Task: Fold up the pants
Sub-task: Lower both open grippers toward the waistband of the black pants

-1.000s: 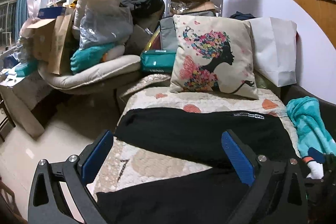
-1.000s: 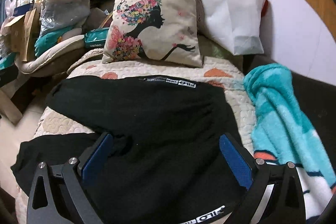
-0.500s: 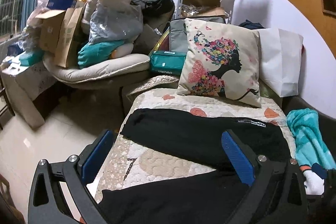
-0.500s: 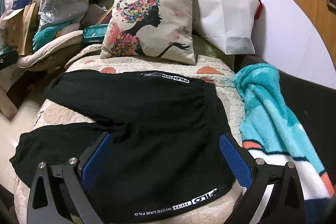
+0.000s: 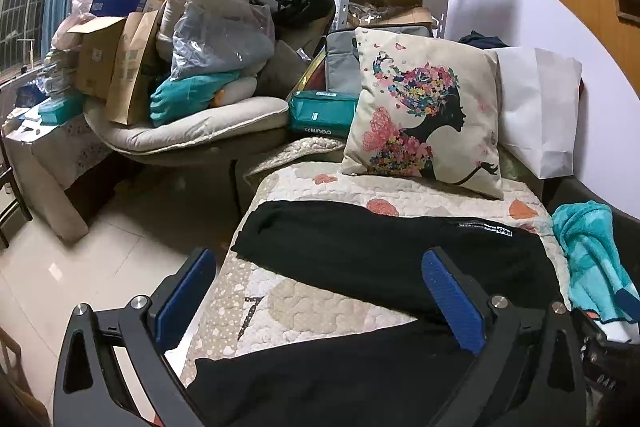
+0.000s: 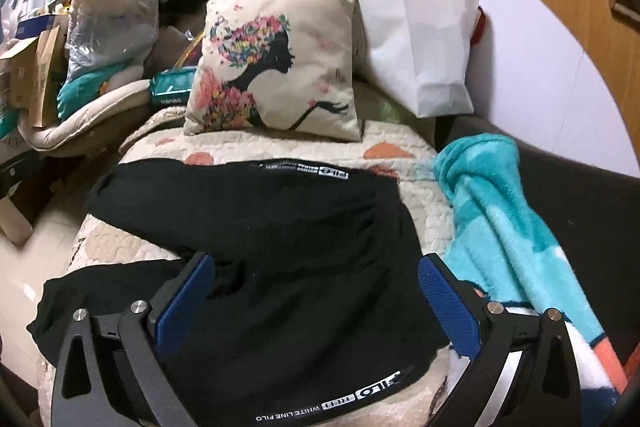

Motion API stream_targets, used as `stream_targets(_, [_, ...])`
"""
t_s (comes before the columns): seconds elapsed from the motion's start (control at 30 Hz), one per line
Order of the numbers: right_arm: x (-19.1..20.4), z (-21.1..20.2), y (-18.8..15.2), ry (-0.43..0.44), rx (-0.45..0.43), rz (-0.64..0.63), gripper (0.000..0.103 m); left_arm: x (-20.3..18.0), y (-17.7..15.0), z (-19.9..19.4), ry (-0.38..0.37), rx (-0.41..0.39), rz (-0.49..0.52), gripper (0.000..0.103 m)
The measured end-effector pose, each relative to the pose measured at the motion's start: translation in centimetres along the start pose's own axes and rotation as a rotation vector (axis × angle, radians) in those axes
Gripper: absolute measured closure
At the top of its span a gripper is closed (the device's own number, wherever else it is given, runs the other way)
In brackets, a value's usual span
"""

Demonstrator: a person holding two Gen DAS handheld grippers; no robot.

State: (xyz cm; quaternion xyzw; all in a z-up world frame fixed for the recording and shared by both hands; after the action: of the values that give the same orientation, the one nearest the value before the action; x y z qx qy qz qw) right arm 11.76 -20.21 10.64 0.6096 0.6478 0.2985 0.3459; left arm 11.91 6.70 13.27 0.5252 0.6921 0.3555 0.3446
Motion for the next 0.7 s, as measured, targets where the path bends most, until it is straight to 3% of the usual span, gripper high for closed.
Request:
stream_targets(0.1, [-0.4, -0.1, 1.6, 0.001, -0.025, 0.000, 0.000, 0.4, 0.0, 0.5, 0.009, 0.012, -0.012, 0.000])
stream_targets(0.3, [-0.7, -1.6, 6.4, -0.045, -0.171, -0.069, 0.000, 1.7, 0.2, 1.9, 0.019, 0.056, -0.069, 0.000])
stream_targets(0.5, [0.0, 2.9, 7.7, 0.076, -0.008, -0.096, 0.000, 3.2, -0.4, 4.1, 0.068, 0.121, -0.102, 0.000])
stream_targets(0.7, [0.1, 5.9, 7.0, 0.104, 0.043, -0.102, 0.000, 2.7, -1.5, 5.7, 0.084, 0.174, -0.076, 0.000])
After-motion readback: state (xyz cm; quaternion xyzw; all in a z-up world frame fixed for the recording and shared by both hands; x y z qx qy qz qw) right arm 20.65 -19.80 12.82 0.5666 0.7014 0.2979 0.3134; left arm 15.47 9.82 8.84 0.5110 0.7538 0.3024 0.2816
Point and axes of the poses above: each gripper's, at about its wrist camera, not at the fingertips, and z roughly the way its jaws point, x to its left, y to its top, the point moved 5 cm from there along z, roughly the way its jaws point, and after that the axes turned 1 degree about -x, right-handed, at the moved point
